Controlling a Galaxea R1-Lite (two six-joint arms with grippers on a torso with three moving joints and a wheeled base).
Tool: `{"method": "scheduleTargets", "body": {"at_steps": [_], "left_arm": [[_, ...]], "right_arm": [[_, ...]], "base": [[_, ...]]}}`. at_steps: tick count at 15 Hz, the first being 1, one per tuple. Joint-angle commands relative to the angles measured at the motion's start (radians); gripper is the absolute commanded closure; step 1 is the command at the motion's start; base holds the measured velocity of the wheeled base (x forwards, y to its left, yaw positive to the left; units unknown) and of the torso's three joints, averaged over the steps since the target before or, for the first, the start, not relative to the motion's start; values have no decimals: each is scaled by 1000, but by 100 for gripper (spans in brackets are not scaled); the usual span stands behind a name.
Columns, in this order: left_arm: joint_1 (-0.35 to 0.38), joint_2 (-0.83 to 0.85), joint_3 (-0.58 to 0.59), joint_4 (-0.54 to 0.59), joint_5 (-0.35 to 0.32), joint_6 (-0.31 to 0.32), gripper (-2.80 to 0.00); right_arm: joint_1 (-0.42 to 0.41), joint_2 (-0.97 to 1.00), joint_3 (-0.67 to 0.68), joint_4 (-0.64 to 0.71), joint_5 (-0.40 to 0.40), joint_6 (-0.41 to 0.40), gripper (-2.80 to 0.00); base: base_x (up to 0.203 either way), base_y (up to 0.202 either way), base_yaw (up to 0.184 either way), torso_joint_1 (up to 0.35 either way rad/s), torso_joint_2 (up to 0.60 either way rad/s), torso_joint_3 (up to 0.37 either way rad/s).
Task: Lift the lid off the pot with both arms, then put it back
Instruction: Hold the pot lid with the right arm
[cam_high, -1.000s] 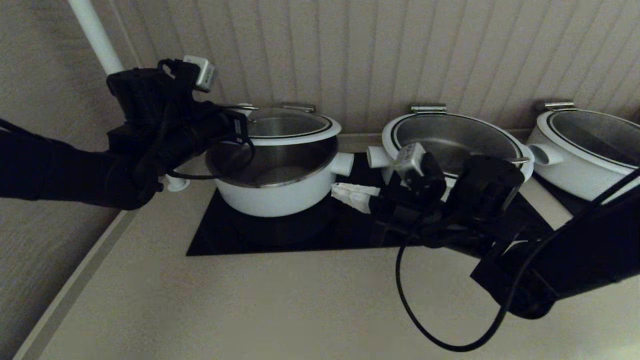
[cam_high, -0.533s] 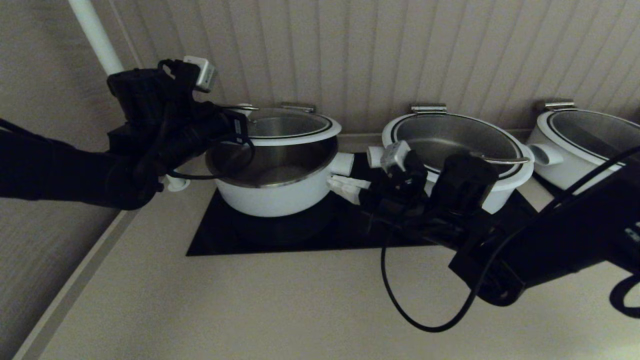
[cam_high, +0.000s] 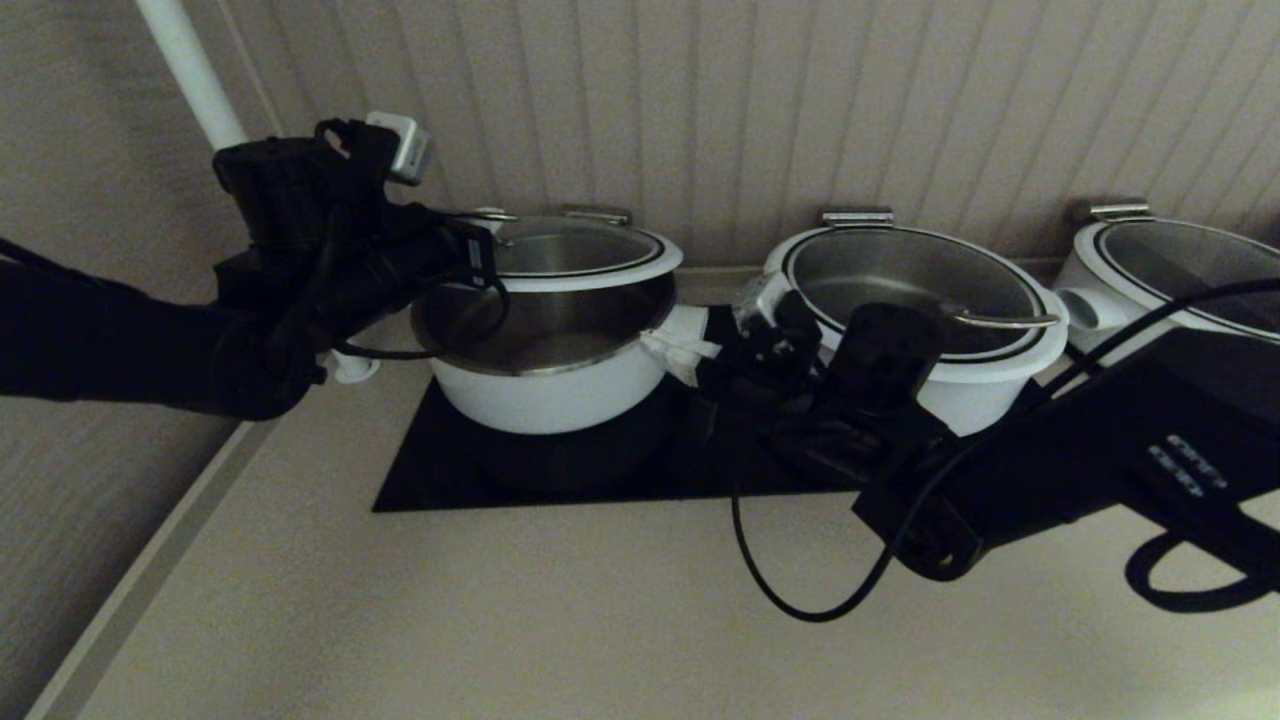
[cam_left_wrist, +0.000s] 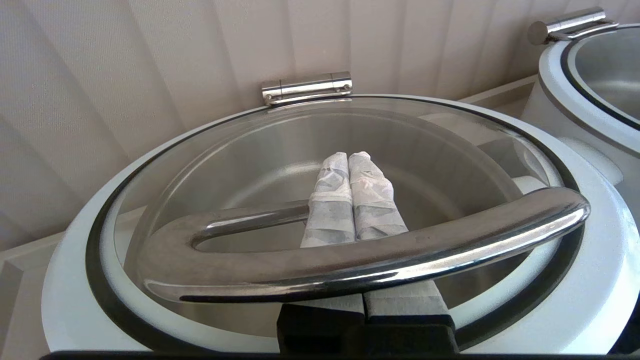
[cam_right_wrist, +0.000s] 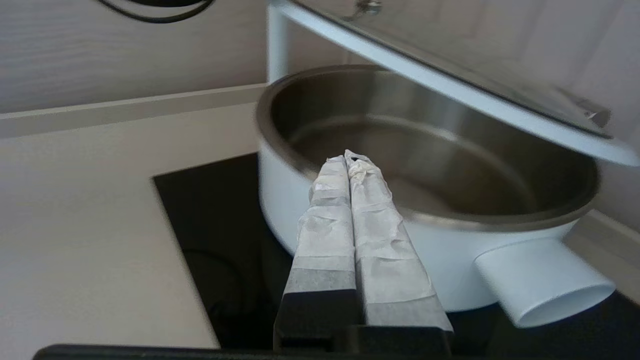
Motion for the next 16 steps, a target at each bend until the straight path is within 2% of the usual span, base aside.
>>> {"method": "scheduleTargets", "body": {"at_steps": [1, 8, 16], "left_arm": [[0, -4, -1, -4, 0, 0, 0], [1, -6, -1, -4, 0, -1, 0], [1, -9, 2, -4, 0, -1, 0]], "right_arm": [[1, 33, -37, -6, -7, -2, 0], [-1, 105, -133, 1, -21, -1, 0], [-7, 163, -348, 106, -41, -1, 0]], "base": [[0, 0, 0, 0, 0, 0], [0, 0, 0, 0, 0, 0], [0, 0, 0, 0, 0, 0]]}}
